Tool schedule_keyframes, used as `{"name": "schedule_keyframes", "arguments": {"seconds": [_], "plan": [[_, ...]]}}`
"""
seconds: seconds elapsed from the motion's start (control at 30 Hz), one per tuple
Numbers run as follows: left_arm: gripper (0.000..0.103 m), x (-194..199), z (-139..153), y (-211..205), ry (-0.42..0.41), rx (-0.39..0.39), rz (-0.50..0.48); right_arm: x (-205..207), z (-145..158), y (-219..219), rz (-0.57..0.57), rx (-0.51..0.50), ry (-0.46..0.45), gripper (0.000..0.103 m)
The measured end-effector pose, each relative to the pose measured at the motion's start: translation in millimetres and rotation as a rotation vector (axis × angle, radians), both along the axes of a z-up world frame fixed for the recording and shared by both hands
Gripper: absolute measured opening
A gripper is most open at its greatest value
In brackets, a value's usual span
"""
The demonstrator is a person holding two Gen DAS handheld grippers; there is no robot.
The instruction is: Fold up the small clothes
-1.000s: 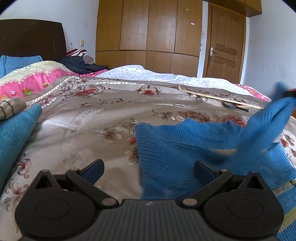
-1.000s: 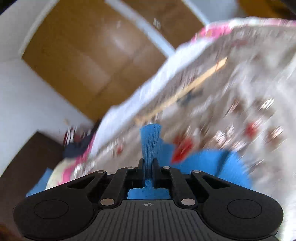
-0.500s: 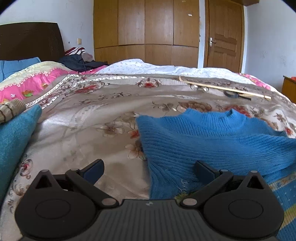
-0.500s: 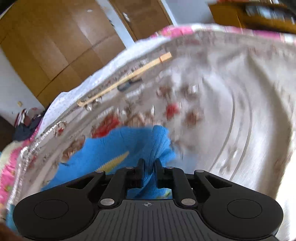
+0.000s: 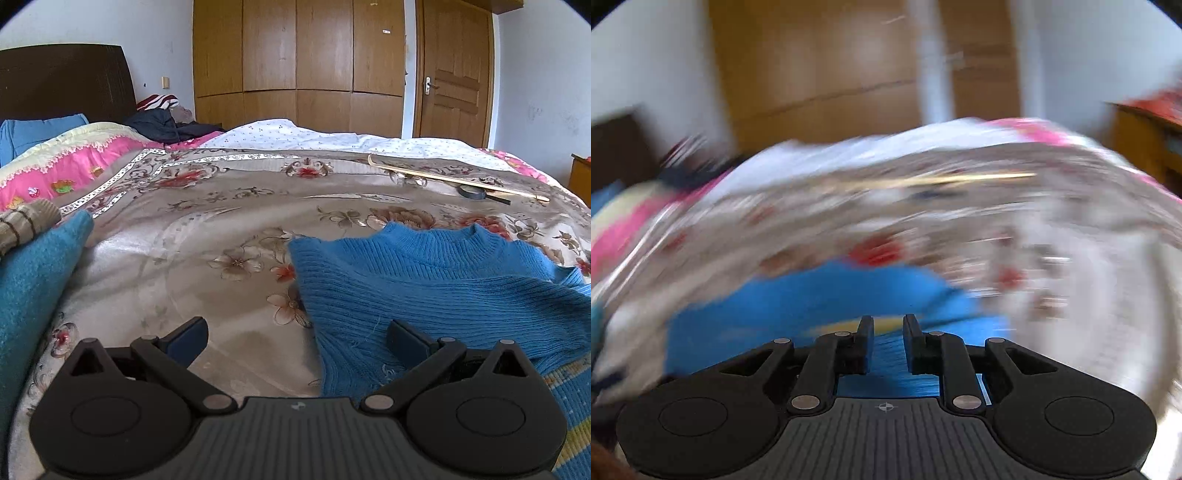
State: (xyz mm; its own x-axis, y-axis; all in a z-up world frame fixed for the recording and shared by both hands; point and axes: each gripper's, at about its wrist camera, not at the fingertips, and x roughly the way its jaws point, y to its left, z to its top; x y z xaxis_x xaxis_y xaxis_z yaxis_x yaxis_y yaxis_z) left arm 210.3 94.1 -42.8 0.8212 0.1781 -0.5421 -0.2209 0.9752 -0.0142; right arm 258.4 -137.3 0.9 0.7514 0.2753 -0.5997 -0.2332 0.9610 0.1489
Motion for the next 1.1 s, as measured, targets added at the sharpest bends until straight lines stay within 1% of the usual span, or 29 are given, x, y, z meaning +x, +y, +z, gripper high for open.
{"name": "schedule_keyframes", "arguments": {"seconds": [0.03,0.07,0.1,0.13,0.17,0.2,0.27,0.3,0.33,0.37,0.47,0.57,0.67,0.73,0.77,0.8,0.83,0.9,0.97,1.0,1.03,1.07,1.1], "plan": [[0.103,0,0,0,-0.003,0.001,-0.002,10,-5,13,0.08,-0.005,0.032,0.019],[0.103,-1,1,0,-0.008,0.002,-0.005,19,-10,24,0.133,-0.018,0.05,0.018],[0.103,-2,2,0,-0.015,0.004,-0.008,27,-14,36,0.184,-0.036,0.061,0.019],[0.103,-3,3,1,-0.019,0.006,-0.009,35,-19,46,0.233,-0.057,0.076,0.022],[0.103,-3,4,2,-0.021,0.005,-0.01,43,-23,57,0.277,-0.091,0.095,0.028],[0.103,-3,4,2,-0.021,0.001,-0.01,49,-27,65,0.303,-0.121,0.107,0.031],[0.103,-2,4,6,-0.017,-0.017,-0.013,56,-32,77,0.349,-0.172,0.119,0.032],[0.103,-1,4,8,-0.013,-0.026,-0.018,60,-33,78,0.354,-0.185,0.122,0.031],[0.103,0,4,9,-0.008,-0.034,-0.022,61,-31,79,0.353,-0.187,0.129,0.019],[0.103,1,3,11,-0.004,-0.04,-0.021,64,-29,79,0.342,-0.188,0.132,0.0],[0.103,1,3,13,-0.006,-0.034,0.003,67,-23,79,0.295,-0.183,0.099,0.0],[0.103,2,3,15,-0.006,-0.024,0.031,76,-24,82,0.255,-0.132,0.101,0.0],[0.103,4,2,19,0.003,-0.022,0.045,75,-25,83,0.253,-0.144,0.099,0.0],[0.103,5,1,20,0.017,0.006,0.06,70,-22,82,0.257,-0.176,0.075,0.0],[0.103,7,-1,20,0.031,0.023,0.066,69,-20,81,0.253,-0.184,0.068,0.001],[0.103,7,-2,21,0.044,0.03,0.07,68,-17,81,0.256,-0.183,0.065,0.005],[0.103,7,-3,23,0.05,0.026,0.074,66,-13,82,0.267,-0.173,0.058,0.011],[0.103,7,-3,26,0.055,0.02,0.087,63,-8,88,0.335,-0.122,0.059,0.012],[0.103,7,-4,27,0.062,0.03,0.099,62,-6,101,0.391,-0.068,0.067,0.017],[0.103,7,-4,28,0.066,0.032,0.1,63,-7,109,0.421,-0.058,0.074,0.017],[0.103,7,-4,29,0.068,0.029,0.102,64,-10,119,0.453,-0.055,0.086,0.023],[0.103,7,-4,30,0.068,0.024,0.104,68,-16,130,0.494,-0.056,0.117,0.033],[0.103,7,-4,31,0.068,0.02,0.105,72,-22,139,0.517,-0.062,0.145,0.035]]}}
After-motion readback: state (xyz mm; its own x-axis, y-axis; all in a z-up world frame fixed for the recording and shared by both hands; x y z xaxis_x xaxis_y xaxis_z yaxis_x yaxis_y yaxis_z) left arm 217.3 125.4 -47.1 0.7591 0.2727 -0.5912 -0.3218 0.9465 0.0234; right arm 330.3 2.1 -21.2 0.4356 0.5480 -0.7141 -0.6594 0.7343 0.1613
